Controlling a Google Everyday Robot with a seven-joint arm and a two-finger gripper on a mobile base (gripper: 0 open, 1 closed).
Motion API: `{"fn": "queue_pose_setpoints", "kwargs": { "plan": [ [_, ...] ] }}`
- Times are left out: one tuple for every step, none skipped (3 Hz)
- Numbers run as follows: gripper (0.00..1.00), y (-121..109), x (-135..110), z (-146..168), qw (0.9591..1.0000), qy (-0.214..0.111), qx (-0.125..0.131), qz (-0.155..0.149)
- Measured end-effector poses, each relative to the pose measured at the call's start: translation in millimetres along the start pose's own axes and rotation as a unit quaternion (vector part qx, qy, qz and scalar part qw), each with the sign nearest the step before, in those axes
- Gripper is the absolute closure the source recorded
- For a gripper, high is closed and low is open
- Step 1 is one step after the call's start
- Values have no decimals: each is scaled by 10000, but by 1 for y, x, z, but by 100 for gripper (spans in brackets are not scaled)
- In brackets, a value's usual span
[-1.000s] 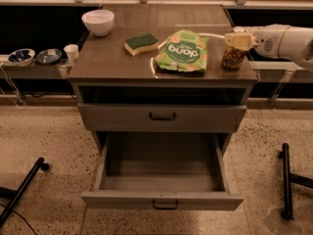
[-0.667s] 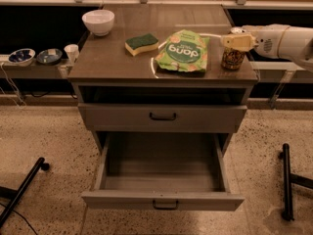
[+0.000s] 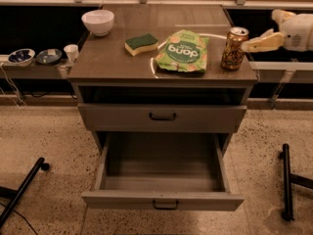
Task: Pick orange can from middle drawer and place on counter
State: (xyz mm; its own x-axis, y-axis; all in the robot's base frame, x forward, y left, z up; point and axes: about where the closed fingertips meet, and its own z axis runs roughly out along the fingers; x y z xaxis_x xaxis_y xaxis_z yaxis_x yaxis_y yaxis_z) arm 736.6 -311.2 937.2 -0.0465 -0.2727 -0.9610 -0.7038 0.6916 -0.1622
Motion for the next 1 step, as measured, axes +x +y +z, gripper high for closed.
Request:
{"fn": "queue_pose_setpoints", "kwargs": {
  "plan": [
    [0,-4,-11,-11,9998,-28,-38,-217]
  ]
}}
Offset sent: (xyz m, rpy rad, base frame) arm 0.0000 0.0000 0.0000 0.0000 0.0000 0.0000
